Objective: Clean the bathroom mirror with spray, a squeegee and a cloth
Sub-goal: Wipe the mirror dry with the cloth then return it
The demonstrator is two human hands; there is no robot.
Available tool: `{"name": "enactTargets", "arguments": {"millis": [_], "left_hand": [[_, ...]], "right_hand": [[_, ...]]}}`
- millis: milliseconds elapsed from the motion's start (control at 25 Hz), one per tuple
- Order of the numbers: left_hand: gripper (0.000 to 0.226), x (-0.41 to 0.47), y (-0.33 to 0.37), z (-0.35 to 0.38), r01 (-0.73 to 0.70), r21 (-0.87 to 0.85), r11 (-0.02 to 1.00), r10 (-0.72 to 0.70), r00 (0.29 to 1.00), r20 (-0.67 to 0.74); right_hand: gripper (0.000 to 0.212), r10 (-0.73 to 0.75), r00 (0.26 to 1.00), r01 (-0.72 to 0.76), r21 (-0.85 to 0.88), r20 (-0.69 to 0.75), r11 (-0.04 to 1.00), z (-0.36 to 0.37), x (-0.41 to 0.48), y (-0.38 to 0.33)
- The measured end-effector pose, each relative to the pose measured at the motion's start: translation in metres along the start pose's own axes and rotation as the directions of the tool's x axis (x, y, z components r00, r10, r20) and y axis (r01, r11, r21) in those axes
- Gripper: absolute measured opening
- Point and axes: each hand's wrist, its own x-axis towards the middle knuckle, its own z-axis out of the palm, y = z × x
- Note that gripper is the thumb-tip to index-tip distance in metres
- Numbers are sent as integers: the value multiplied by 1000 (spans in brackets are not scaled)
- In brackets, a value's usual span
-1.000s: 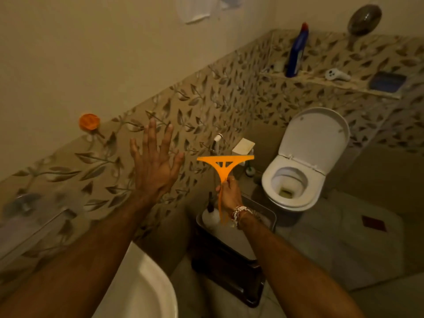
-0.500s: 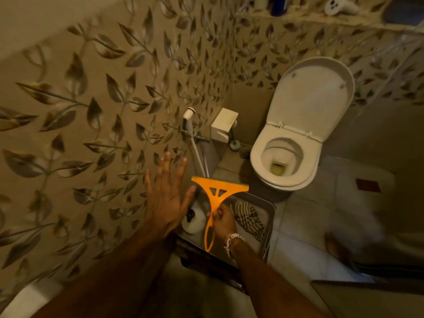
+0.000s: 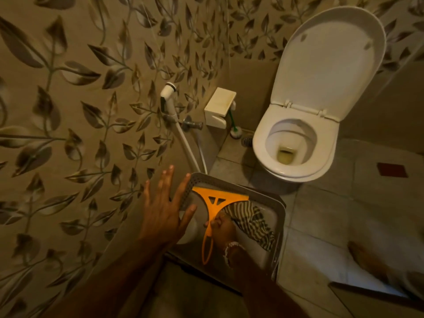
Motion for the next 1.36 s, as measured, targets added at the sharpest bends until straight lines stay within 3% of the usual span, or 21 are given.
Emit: {"name": "enactTargets", "arguments": {"millis": [80, 160, 280, 400, 480, 640, 720, 960, 1080, 1360], "left_hand": [[73, 2, -2, 4, -4, 11, 1000, 4, 1000, 9], [73, 3, -3, 7, 4, 12, 1000, -4, 1000, 17], [73, 2, -3, 10, 4, 13, 1000, -4, 1000, 18], [73, 1, -3, 10, 6, 24, 1000, -7, 999, 34], [74, -1, -5, 9, 14, 18, 1000, -15, 999, 41], [72, -1, -6, -2, 22, 15, 1000, -22, 1000, 17], [72, 1, -5, -13, 27, 13, 1000, -27, 1000, 12], [71, 15, -9, -73, 71, 13, 997, -71, 996, -52], [70, 28, -19, -130, 106, 60, 993, -98, 988, -119], [70, 32, -61, -305, 203, 174, 963, -134, 929, -346]], "right_hand": [[11, -13, 998, 19, -100, 59, 995, -7, 3, 0], [20, -126, 992, 129, -341, 29, 931, -17, 0, 3], [28, -409, 907, 200, -750, -101, 630, -35, 1, 16], [52, -208, 978, 131, -853, 26, 505, -51, 5, 23], [55, -148, 985, 150, -878, 92, 455, -57, 7, 29], [41, -146, 983, 169, -838, 108, 518, -72, 9, 11], [49, -153, 986, 144, -809, 68, 569, -79, 4, -2], [30, -243, 967, 155, -568, -81, 808, -93, -32, -55], [30, -372, 927, 284, -543, -55, 790, -95, -56, -115], [25, -680, 732, 651, -350, 54, 673, -94, -140, -278]]}}
